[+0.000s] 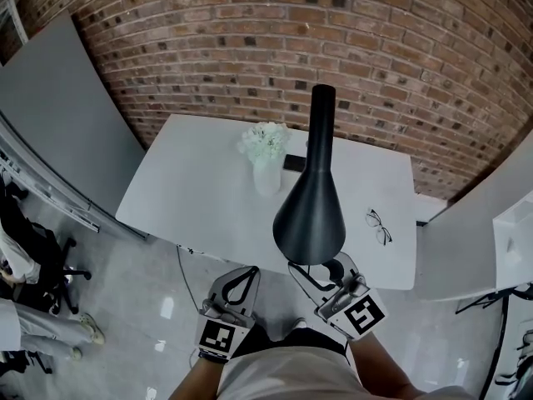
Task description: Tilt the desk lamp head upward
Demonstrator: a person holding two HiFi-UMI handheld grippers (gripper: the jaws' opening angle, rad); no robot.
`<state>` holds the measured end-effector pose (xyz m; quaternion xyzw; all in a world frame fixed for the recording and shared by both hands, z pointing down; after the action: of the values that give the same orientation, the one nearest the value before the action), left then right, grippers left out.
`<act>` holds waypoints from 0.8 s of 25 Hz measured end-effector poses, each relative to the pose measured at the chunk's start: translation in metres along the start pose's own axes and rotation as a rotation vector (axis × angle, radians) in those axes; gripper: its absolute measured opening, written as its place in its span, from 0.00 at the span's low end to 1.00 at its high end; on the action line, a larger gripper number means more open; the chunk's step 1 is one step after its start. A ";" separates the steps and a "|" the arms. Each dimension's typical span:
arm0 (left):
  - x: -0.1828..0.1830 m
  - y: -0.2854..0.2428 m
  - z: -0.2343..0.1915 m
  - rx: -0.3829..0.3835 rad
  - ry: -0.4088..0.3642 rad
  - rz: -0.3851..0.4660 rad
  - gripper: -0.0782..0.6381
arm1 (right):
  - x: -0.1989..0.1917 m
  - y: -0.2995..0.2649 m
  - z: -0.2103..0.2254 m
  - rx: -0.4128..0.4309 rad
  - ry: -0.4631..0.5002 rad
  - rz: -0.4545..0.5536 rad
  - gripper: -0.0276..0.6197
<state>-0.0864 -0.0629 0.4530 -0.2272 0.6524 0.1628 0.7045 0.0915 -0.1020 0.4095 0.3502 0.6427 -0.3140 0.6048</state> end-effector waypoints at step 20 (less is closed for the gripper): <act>0.001 0.005 -0.009 -0.073 0.038 -0.020 0.12 | 0.038 -0.001 -0.024 -0.170 0.133 -0.032 0.23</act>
<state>-0.0968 -0.0640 0.4515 -0.2623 0.6569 0.1751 0.6848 0.0763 -0.0803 0.3729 0.3074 0.7111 -0.2443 0.5832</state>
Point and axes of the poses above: the fingertips, and each gripper's own axes: y backward along the fingers, z to its right, x out of its top, the point moved 8 cm from there along y, backward along the fingers, and after that the axes turned 2 degrees about y, right-handed, at the moved point
